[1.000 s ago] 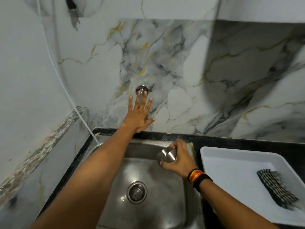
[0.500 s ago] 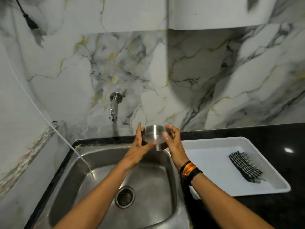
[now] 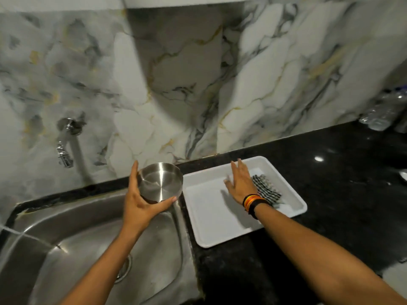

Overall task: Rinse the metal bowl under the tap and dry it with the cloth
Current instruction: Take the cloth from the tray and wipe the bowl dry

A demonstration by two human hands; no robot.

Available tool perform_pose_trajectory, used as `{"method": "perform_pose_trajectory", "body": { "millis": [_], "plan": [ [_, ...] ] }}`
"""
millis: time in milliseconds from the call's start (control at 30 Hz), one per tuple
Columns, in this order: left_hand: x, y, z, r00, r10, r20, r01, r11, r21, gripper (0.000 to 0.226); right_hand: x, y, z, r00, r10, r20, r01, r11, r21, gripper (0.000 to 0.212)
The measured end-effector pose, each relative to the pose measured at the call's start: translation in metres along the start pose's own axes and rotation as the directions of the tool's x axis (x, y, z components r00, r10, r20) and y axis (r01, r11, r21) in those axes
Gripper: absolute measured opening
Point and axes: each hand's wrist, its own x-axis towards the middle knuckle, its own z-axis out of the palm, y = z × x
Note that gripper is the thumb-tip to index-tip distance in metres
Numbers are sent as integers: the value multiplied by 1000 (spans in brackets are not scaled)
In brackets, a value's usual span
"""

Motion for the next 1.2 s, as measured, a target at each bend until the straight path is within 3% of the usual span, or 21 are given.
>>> {"method": "perform_pose_trajectory", "body": {
  "millis": [100,233,333,400,433,500,533,567,633,700,733,833,967,1067,1200],
  "plan": [
    [-6,1,20,1000,-17,-5,17,1000,-3,148,6,78,4,967,181,181,-125,951,-282,77],
    [-14,-4,49,999,-46,-21,47,998,42,150,18,133,18,913,210,349,-80,933,-351,79],
    [-18,0,62,999,-10,38,8,999,53,151,20,145,17,948,224,226,-104,890,-445,68],
    [-16,-1,69,999,-21,39,18,998,68,151,30,146,13,974,192,119,-127,900,-417,52],
    [-16,0,72,999,-18,39,15,997,71,151,35,145,9,978,205,49,-178,928,-328,42],
    [-17,-3,68,999,-10,38,6,995,96,153,44,130,5,946,320,-49,-320,947,20,28],
    [-17,-4,64,999,-10,35,7,995,104,154,46,115,0,910,412,-43,-394,893,216,37],
    [-17,-5,60,999,-11,36,7,994,109,156,48,99,-5,875,484,-14,-438,802,405,44],
    [-15,-6,52,999,-12,51,5,993,121,158,45,63,-15,852,513,107,-415,535,736,31],
    [-12,-10,42,997,-8,72,-2,991,136,160,32,19,-25,906,353,233,-343,290,893,11],
    [-11,-11,36,996,1,86,-13,990,141,160,23,-5,-30,946,241,216,-280,273,920,9],
    [-6,-11,20,992,26,125,-44,989,141,160,-11,-67,-43,998,-59,-8,36,494,868,24],
    [-1,-9,-2,985,72,156,-94,986,138,159,-56,-140,-22,929,-363,-68,345,787,511,44],
    [-1,-13,-20,978,82,191,-111,982,150,160,-70,-173,5,861,-508,-9,502,848,172,43],
    [-7,-19,-37,980,96,177,-122,982,144,160,-70,-199,18,856,-516,24,513,855,83,46]
  ]
}}
